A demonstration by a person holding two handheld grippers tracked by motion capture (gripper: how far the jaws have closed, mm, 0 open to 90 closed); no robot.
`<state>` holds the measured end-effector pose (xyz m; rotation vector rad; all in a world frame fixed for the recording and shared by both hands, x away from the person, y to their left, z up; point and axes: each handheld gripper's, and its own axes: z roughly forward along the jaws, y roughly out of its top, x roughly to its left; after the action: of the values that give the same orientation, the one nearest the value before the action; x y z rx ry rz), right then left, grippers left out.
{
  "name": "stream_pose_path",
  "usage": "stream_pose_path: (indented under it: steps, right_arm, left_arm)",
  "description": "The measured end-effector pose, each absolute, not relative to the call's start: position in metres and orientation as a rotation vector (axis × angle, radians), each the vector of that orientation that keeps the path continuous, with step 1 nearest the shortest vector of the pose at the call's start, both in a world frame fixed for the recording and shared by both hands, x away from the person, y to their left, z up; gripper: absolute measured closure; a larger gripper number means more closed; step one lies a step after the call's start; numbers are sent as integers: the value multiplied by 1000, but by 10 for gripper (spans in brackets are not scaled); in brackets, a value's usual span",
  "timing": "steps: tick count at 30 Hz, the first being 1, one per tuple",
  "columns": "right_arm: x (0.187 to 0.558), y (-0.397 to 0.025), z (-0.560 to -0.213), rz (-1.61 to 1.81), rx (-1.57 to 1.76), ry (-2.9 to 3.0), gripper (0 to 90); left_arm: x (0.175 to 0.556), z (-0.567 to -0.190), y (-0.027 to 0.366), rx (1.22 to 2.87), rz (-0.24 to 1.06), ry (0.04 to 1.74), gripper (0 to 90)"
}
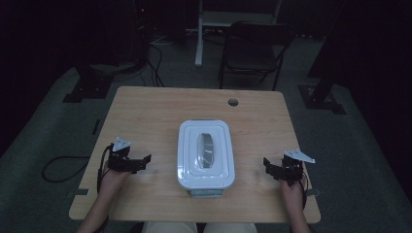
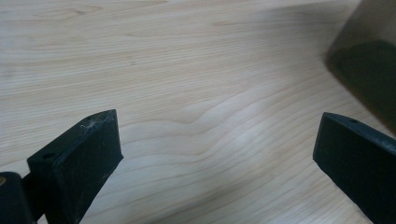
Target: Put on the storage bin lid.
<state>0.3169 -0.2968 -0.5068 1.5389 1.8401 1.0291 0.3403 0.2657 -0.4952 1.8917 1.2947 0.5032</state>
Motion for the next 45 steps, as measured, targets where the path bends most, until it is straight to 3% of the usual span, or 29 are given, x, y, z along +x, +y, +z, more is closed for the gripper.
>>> stream_pose_path:
  steps: [17,31,36,45]
  right_arm:
    - [301,-328,-516,945,1614,1791,126]
    - [292,-338,-523,890,1703,1757,128]
    - [293,-340,-527,860,1725,1748,127]
    - [296,-337,-528,775,1725,1783,127]
  left_arm:
    - [326,-499,298,1832,544,1429,18]
    - [314,-508,318,1836,573,1562,19]
    - [308,-507,325,1826,659,1625,18]
    - [301,-514,333,1786,655,1690,4]
